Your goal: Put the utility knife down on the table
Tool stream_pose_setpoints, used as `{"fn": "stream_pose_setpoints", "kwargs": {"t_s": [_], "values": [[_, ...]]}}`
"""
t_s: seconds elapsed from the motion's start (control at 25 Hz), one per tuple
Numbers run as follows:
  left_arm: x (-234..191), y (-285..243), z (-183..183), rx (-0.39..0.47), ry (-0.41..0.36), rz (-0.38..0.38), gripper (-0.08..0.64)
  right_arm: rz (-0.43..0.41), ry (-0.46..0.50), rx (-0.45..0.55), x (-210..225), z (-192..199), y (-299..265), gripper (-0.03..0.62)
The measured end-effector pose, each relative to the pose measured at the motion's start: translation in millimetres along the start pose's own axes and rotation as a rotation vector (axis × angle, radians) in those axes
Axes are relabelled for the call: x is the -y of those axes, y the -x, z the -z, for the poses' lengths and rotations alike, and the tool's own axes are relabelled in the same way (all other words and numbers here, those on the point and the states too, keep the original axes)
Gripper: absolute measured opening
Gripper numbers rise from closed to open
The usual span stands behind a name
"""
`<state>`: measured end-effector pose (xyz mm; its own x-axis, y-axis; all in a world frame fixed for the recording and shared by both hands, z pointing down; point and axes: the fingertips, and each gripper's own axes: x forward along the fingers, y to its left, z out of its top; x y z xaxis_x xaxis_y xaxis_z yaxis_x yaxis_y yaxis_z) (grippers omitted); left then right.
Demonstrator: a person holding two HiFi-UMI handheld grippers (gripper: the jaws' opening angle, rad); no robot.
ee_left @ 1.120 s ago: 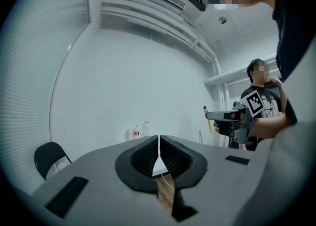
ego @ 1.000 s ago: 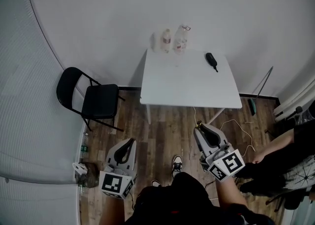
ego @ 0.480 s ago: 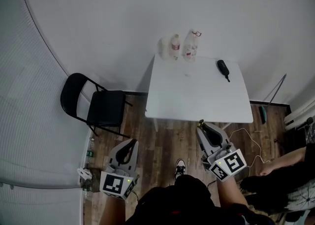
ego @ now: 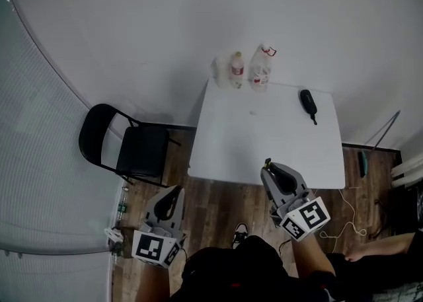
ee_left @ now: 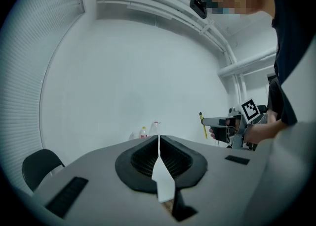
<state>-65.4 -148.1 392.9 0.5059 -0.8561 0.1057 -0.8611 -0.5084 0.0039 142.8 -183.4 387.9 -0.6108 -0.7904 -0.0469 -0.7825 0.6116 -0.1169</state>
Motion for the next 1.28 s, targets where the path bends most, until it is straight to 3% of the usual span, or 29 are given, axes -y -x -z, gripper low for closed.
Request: {"fn": "stream_pose_setpoints", "kwargs": {"t_s": [0.32,0.8,1.04,1.28], "values": [[-17.3,-60.7,5.3,-0.037,0.012,-0.028,0.031,-0.017,-0.031,-0.060,54.2,16.2,-47.5,0.072],[-74.9,-77.9,23.3,-0.063,0.025,0.027,0.031,0.042,-0.008,-0.284,59.2,82.6,-141.8,0.074],[-95.1,-78.9,29.6,-0.059,0.040,0.032,0.031,0.033,-0.012,-0.446,64.4,137.7,-189.2,0.073],[-107.1,-73.7,35.2,-0.075,0.047,0.016,0.031,0.017,-0.013,-0.626,72.3,217.2,-215.6,0.074]]}}
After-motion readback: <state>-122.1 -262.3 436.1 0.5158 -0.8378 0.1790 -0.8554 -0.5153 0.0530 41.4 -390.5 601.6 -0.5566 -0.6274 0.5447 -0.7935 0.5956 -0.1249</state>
